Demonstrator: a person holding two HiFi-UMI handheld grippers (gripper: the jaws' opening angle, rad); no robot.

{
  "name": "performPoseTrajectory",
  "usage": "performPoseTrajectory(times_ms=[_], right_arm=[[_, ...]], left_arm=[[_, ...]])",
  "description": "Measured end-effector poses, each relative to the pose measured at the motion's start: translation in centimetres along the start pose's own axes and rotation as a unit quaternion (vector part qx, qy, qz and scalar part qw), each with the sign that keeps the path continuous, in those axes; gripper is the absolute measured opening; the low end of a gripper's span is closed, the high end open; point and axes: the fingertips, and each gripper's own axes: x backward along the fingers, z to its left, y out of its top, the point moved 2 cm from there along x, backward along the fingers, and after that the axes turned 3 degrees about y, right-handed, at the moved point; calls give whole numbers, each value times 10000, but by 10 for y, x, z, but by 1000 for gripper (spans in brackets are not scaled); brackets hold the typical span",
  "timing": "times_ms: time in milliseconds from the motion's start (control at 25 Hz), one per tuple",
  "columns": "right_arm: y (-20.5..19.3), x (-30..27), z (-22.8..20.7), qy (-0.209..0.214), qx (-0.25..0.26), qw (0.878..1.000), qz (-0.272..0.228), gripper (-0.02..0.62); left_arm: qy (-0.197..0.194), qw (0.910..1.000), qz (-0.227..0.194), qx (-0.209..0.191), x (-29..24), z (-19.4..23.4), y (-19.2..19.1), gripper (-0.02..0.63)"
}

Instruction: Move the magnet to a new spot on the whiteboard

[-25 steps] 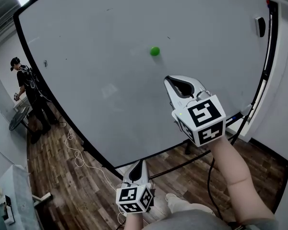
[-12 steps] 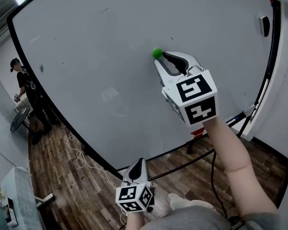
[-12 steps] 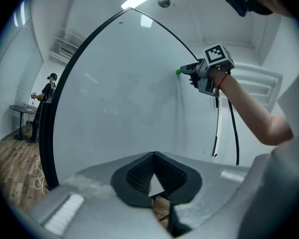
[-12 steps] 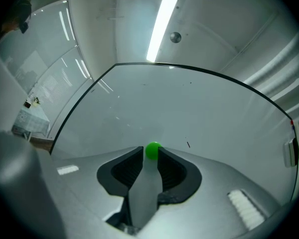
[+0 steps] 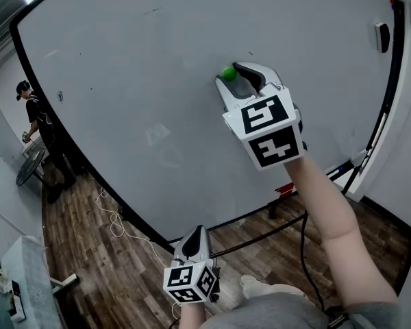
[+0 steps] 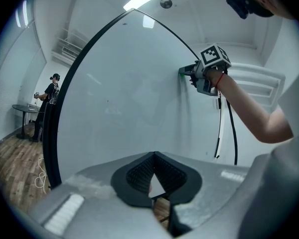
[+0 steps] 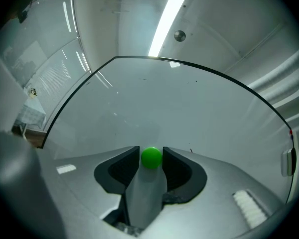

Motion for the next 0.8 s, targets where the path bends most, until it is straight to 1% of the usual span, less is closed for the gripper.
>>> performPoseTrajectory(times_ms=[320,560,800], right_arm=[[-1,0,1,-48,23,10000,66,130],[-2,1,1,-1,110,9998,169,121],[-24,3,7,40,60,9989,461,121]], left_arm=[[-60,10000,9,39,2,-4,-3,5],[-64,10000,41,40,11,-6,-6,5],[-42,9999,87,92,17,-8,-14,5]])
